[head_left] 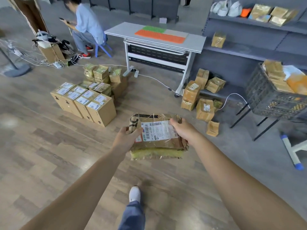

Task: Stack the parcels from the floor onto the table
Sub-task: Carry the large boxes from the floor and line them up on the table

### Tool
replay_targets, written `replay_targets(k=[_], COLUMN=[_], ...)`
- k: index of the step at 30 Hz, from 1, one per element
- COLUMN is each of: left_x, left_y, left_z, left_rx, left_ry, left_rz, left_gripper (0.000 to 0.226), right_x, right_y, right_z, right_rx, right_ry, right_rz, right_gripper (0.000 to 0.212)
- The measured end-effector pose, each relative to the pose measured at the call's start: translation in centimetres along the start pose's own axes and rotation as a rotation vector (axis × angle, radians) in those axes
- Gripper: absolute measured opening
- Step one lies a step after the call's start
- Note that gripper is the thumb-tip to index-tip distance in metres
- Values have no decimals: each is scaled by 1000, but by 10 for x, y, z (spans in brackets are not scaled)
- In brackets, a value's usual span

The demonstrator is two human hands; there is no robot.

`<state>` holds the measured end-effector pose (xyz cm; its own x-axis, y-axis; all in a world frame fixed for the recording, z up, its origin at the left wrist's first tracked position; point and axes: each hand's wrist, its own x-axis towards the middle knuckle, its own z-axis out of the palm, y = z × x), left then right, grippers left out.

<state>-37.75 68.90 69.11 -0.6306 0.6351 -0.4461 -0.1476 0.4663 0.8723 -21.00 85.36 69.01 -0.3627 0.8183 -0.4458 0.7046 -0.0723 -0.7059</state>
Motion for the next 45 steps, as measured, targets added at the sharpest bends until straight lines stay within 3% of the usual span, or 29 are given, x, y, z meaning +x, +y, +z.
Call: replay_targets(k=[7, 13, 19, 26, 33, 38, 42, 45], left_x=[128, 229, 312, 423, 523, 573, 614, 647], left_y=[57, 115, 151, 198, 257, 281, 289, 290], left_z=[4, -1, 7, 33, 49, 39, 19, -3], left_rx=[-20, -60, -77, -57, -7, -137, -168, -182], left_ry=[-44, -37, -49, 36, 183, 197, 289, 337], left_rz=[21, 44, 26, -37, -82, -69, -77, -129], left_gripper=[48, 29, 39, 56, 58, 44, 20, 28], right_x=[115, 208, 291, 422, 548, 615, 660, 692], right_y=[-69, -140, -180, -216, -280, -328, -364, -397], right_z=[-13, -24, -29, -39, -53, -43, -16, 12], right_rx=[5, 6, -27, -70, -150, -213, -175, -195], right_ry=[39, 101, 79, -3, -77, -162, -275, -324], right_rz=[-30, -71, -132, -113, -173, -210, -237, -254], right_gripper=[70, 68, 63, 64, 56, 54, 34, 46])
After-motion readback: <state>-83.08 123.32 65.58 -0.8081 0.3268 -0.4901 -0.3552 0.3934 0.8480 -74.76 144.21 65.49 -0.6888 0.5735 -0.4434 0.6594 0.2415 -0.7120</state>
